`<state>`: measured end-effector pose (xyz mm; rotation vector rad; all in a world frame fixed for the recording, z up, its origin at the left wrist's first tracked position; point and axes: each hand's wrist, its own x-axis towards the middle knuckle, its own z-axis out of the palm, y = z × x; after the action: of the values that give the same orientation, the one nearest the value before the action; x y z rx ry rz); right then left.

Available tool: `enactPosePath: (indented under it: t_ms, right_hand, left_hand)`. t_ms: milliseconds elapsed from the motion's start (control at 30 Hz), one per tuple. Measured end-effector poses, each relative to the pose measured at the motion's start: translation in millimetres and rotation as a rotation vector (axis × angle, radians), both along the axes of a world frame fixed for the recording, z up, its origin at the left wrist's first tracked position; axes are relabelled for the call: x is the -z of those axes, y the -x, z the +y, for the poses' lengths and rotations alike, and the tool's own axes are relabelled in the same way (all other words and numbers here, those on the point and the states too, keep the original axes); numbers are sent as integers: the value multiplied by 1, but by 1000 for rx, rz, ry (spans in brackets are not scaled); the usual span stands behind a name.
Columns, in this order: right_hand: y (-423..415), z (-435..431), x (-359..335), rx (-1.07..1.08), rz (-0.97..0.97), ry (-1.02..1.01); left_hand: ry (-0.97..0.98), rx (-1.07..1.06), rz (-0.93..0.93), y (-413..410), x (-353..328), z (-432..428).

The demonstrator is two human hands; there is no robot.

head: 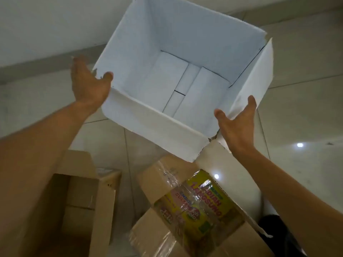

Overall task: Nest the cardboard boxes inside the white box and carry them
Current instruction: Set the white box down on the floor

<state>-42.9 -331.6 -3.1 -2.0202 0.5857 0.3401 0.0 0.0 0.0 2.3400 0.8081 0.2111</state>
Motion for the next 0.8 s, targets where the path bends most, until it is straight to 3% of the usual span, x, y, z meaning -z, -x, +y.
enactPosePath:
  t_ms: [133,300,567,800]
  right_hand:
    - [-4,9,16,-5,26,-3]
    - [-11,5,30,-8,24,7]
    - [-44,-22,33,-111,11,87]
    - [-96,-46,32,-307,-23,172]
  left_hand:
    - [117,0,182,-27,9,8]
    - [-71,68,228,-20,21,5]
    - [-145,121,581,-5,15,11]
    - [32,16,536,16,21,-7]
